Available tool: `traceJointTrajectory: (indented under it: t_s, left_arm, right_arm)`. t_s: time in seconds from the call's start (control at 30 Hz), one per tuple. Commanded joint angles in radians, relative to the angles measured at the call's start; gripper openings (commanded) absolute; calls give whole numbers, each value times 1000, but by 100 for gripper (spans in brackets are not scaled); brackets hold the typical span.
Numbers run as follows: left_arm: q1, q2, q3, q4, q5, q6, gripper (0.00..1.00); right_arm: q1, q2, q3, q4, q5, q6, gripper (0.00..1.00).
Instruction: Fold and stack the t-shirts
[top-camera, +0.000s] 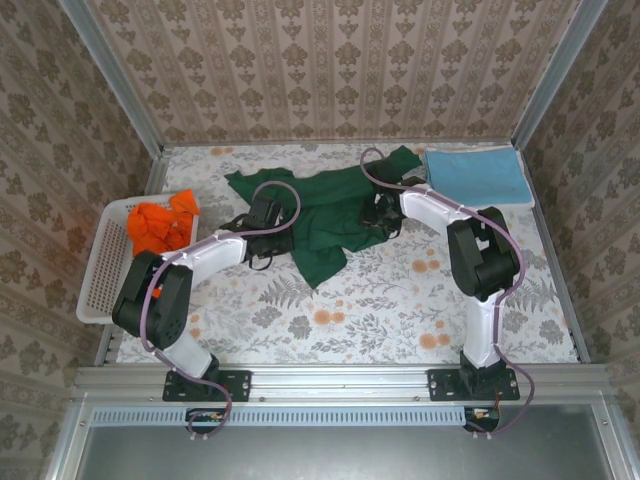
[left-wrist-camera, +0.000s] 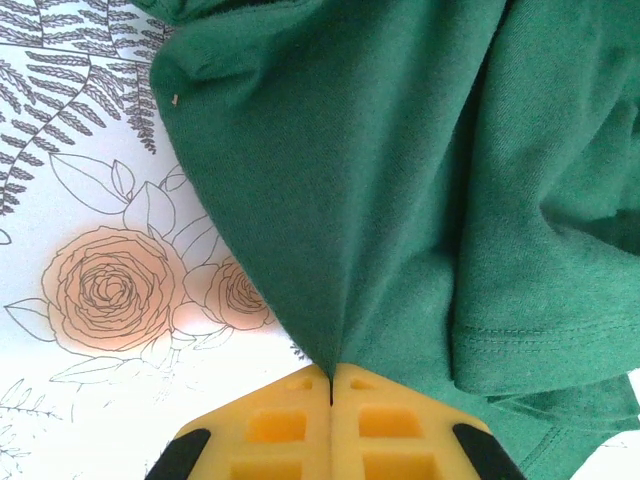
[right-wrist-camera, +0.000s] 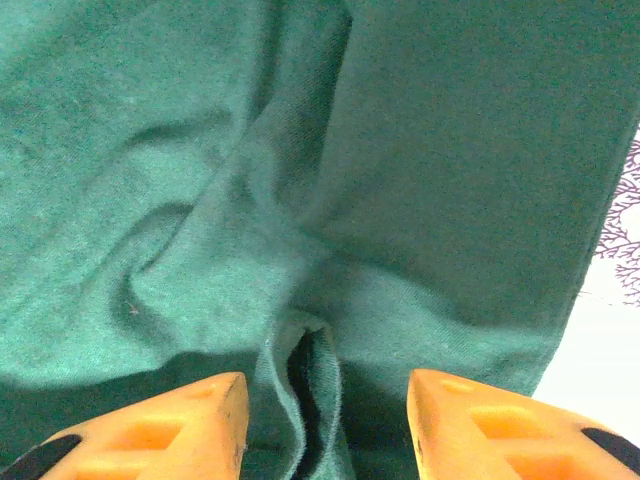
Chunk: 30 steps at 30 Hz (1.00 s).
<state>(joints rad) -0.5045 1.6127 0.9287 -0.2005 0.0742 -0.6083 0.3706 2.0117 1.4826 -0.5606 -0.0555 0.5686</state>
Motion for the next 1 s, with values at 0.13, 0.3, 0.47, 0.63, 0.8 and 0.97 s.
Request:
traceJointTrajectory:
  t_s: [0.13, 0.3, 0.47, 0.63, 0.8, 0.97]
  left_arm:
    - [-8, -29, -16, -15, -13, 22, 0]
    - [-8, -49, -18, -23, -21, 22, 0]
    - [-8, -81, -27, -25, -43, 21, 0]
    - [-6, -113, -35, -27, -60, 14, 0]
    - [11, -165, -20, -37, -67, 4, 0]
    - [56, -263, 1, -32, -70, -26, 0]
  right_arm:
    - [17, 57, 60, -38, -14, -23, 45]
    - [21, 98, 98, -63, -13, -22, 35]
    - [21, 91, 86, -52, -17, -18, 17]
    - [19, 20, 65, -43, -8, -22, 0]
    - [-6, -113, 76, -46, 13, -29, 0]
    - [-70, -234, 164, -106, 49, -55, 0]
